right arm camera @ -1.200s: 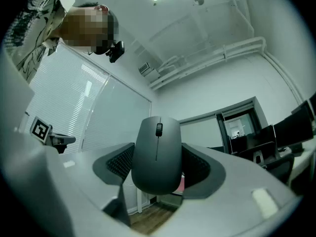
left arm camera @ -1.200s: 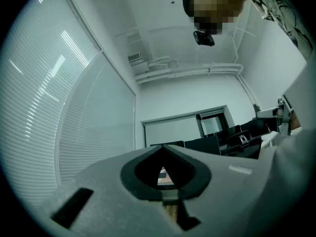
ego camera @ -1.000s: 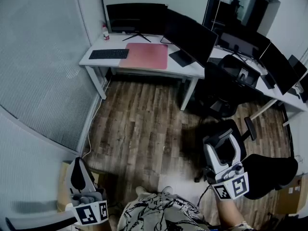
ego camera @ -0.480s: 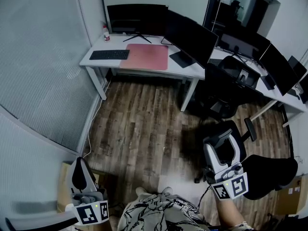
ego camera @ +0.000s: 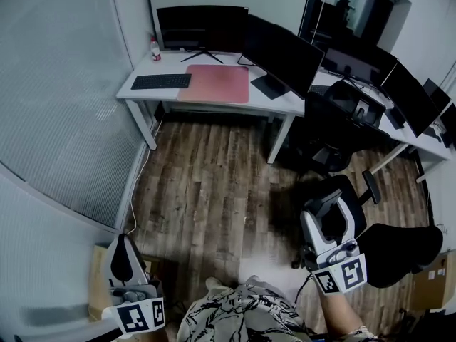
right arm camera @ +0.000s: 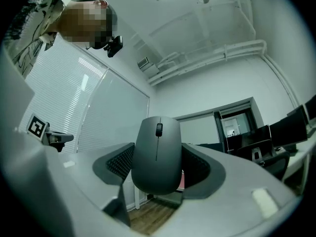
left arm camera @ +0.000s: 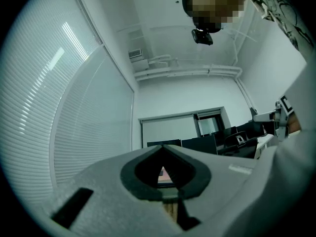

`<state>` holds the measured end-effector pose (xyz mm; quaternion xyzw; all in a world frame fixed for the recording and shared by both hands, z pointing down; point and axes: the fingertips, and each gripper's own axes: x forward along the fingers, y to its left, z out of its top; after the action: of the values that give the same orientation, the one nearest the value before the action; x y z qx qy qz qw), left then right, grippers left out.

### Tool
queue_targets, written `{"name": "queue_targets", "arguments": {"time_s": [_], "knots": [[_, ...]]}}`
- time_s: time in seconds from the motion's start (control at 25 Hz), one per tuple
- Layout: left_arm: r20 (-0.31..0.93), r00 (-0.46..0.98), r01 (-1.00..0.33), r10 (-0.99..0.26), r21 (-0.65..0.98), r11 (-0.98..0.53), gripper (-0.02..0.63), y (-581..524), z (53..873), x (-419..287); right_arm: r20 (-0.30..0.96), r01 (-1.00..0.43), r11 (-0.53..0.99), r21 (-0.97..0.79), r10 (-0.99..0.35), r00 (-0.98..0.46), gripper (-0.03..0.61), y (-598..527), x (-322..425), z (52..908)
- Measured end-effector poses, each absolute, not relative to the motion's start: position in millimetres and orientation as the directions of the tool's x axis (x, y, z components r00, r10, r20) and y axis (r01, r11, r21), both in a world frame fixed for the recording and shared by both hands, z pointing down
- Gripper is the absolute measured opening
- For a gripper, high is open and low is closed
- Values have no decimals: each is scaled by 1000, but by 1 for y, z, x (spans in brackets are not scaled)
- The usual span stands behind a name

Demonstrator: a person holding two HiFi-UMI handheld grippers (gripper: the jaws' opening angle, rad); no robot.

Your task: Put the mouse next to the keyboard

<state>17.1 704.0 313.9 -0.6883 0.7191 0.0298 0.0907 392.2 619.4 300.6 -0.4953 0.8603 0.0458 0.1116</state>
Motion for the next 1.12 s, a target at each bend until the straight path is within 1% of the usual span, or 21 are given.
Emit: {"name": "queue_targets", "arguments": {"time_s": [0.32, 0.64, 0.88, 1.12], "knots": [[-162, 9, -998, -987, -70, 3, 2, 701, 323, -7, -236, -885, 465, -37, -864, -444, 304, 631, 365, 307], [-175, 40, -996, -984, -85, -26, 2, 689, 323, -13, -234, -881, 472, -24, -860, -454, 304, 620, 348, 307], [-161, 2, -998, -987, -56, 7, 2, 665, 325, -18, -247, -885, 464, -37, -863, -441, 304, 596, 352, 305], [-177, 11, -998, -984, -65, 0, 2, 639, 315, -12, -263, -881, 472, -36, -855, -447, 305, 569, 356, 299]]}}
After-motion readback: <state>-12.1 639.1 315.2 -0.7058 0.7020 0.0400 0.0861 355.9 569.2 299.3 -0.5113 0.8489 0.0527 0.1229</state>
